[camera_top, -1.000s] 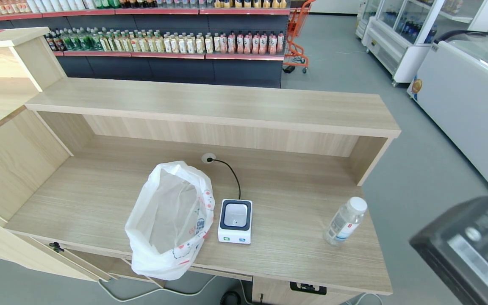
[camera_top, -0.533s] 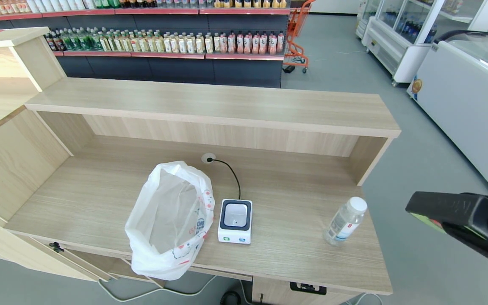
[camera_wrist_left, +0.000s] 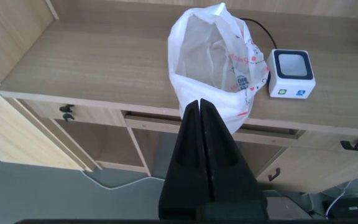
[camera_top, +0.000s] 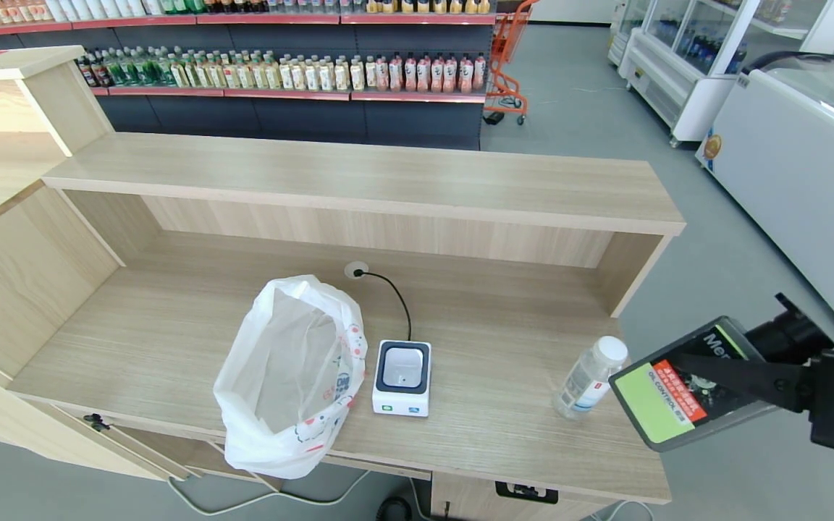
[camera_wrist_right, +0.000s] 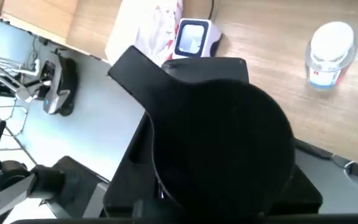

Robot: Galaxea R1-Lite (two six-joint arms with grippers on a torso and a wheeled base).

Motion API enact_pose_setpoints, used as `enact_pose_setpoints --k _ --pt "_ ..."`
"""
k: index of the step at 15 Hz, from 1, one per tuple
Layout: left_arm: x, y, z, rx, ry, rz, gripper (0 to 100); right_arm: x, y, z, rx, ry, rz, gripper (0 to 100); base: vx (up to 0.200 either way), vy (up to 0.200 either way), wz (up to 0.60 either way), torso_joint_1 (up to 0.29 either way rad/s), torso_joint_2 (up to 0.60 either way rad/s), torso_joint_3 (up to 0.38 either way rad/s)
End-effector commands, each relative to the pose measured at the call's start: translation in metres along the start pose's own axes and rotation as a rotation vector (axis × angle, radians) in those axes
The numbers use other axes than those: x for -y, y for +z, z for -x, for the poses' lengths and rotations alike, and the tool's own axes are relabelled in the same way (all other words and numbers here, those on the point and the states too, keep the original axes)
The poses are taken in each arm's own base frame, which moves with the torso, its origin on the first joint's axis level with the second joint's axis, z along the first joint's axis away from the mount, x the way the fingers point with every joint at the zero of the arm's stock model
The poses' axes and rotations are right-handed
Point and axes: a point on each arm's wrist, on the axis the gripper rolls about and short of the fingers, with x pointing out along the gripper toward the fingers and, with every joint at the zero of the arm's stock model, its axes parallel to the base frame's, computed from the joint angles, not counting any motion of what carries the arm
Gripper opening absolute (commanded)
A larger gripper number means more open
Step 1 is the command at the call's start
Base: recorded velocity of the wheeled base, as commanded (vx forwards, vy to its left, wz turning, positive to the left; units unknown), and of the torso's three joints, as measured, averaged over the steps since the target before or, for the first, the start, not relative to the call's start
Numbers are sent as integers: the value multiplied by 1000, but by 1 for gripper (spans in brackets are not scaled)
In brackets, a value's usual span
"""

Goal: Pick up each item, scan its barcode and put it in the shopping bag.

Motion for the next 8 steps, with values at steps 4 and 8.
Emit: enact_pose_setpoints --k 4,8 --pt "0 0 0 -3 -1 0 0 17 -9 -29 -16 -55 -25 0 0 0 0 0 0 0" --pt "0 0 0 -1 -1 -1 0 23 -13 -30 -26 -81 -38 0 0 0 0 0 0 0"
